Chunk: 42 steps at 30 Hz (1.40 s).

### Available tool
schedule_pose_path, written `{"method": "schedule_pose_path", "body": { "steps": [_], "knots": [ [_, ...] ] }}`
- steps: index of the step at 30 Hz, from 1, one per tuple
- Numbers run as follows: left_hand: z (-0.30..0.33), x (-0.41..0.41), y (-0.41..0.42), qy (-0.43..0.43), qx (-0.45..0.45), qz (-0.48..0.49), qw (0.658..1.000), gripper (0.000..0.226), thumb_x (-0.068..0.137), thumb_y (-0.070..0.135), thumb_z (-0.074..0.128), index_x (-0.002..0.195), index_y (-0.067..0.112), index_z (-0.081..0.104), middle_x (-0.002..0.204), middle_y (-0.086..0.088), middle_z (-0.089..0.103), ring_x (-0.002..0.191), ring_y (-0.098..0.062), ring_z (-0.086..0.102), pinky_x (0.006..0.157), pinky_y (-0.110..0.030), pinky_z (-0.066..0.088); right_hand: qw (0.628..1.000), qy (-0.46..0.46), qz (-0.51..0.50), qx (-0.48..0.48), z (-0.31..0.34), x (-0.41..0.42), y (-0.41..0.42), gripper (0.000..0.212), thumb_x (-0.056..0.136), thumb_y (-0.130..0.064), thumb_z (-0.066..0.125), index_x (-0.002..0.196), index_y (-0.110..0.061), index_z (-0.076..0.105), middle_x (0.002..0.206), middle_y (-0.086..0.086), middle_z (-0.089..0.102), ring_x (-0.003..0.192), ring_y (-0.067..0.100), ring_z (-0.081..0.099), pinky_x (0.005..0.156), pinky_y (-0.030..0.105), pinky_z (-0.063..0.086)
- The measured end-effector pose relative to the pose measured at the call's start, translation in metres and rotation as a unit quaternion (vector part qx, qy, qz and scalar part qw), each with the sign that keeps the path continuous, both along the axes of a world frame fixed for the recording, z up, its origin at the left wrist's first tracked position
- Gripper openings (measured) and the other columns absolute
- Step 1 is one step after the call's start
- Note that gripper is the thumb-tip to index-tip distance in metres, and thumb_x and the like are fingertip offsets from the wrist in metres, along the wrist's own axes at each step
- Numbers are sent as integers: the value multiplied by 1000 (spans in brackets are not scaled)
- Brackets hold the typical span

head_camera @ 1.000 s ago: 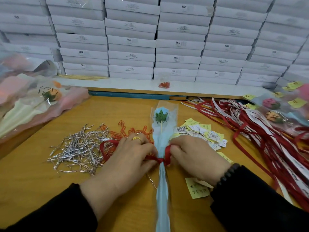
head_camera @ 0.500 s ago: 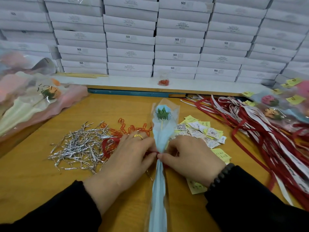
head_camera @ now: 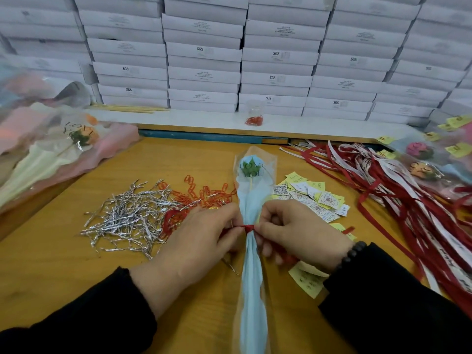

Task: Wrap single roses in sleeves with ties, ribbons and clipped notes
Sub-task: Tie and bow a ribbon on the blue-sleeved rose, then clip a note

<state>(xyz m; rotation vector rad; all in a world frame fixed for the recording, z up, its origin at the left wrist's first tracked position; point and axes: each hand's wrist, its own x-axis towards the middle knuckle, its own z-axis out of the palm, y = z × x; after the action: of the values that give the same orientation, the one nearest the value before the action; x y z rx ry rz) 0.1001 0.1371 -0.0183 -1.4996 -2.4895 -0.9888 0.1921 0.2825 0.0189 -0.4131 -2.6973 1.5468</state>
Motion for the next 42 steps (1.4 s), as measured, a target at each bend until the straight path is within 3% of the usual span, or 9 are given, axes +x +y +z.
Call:
{"method": "schedule_pose_path", "body": {
  "steps": [9,13,16,20,23,27,34,38,42],
  "knots": [
    [2,-8,-5,-23,-8,11,1000,11,87,27,60,80,32,53,71,11,57,71,-6,53,67,-33,46,985,-12,13,171,-2,-3,4,11,84,-7,57,75,-11,52,67,0,60,50,-2,48,49,14,37],
    [7,-15,-9,-70,-3,21,997,18,83,25,67,76,35,54,65,13,52,64,-3,50,62,-28,41,996,3,-21,90,-2,-2,7,13,81,-1,55,72,-9,48,73,16,69,58,15,65,59,27,53],
    [17,-17,-13,-193,61,-5,979,18,77,16,73,78,29,60,65,10,56,62,-6,53,60,-26,45,998,6,-42,42,-3,-2,7,15,82,0,53,72,-10,48,63,9,65,40,6,54,41,17,43],
    [34,-16,-17,-296,107,-88,945,13,65,24,72,72,14,70,68,0,66,63,-8,60,60,-17,49,996,44,-64,33,-8,-5,5,15,83,0,48,85,-14,53,61,5,58,47,10,47,45,18,37],
    [35,-17,-19,-254,32,-67,964,13,65,34,71,67,22,73,71,6,66,68,-3,59,66,-19,48,994,76,-75,39,-7,-6,5,20,84,0,44,83,-15,57,61,11,51,43,11,37,39,17,29],
    [28,-23,-20,-28,-132,62,989,13,83,40,63,83,30,71,85,14,56,83,-3,50,80,-28,45,992,81,-87,49,-6,-7,4,21,84,-2,46,75,-17,57,52,0,45,38,5,33,38,15,27],
    [23,-21,-15,138,-68,201,967,24,93,39,48,109,34,66,103,6,59,94,-20,60,65,-28,40,995,57,-43,76,-10,-8,-3,21,82,-4,48,73,-21,58,52,-1,44,44,9,36,44,20,30],
    [16,-22,-7,79,76,201,973,12,86,25,64,92,21,73,68,11,43,60,-13,46,57,-29,29,995,63,-25,68,-14,-10,-7,22,83,-2,49,74,-20,59,38,-10,39,35,3,36,40,12,27],
    [9,-21,3,59,133,192,971,12,82,14,69,94,14,73,64,11,34,56,-10,37,56,-29,29,995,64,-4,72,-18,-11,-10,19,84,-5,50,78,-20,60,43,-11,43,37,2,39,42,13,28]
  ]
}}
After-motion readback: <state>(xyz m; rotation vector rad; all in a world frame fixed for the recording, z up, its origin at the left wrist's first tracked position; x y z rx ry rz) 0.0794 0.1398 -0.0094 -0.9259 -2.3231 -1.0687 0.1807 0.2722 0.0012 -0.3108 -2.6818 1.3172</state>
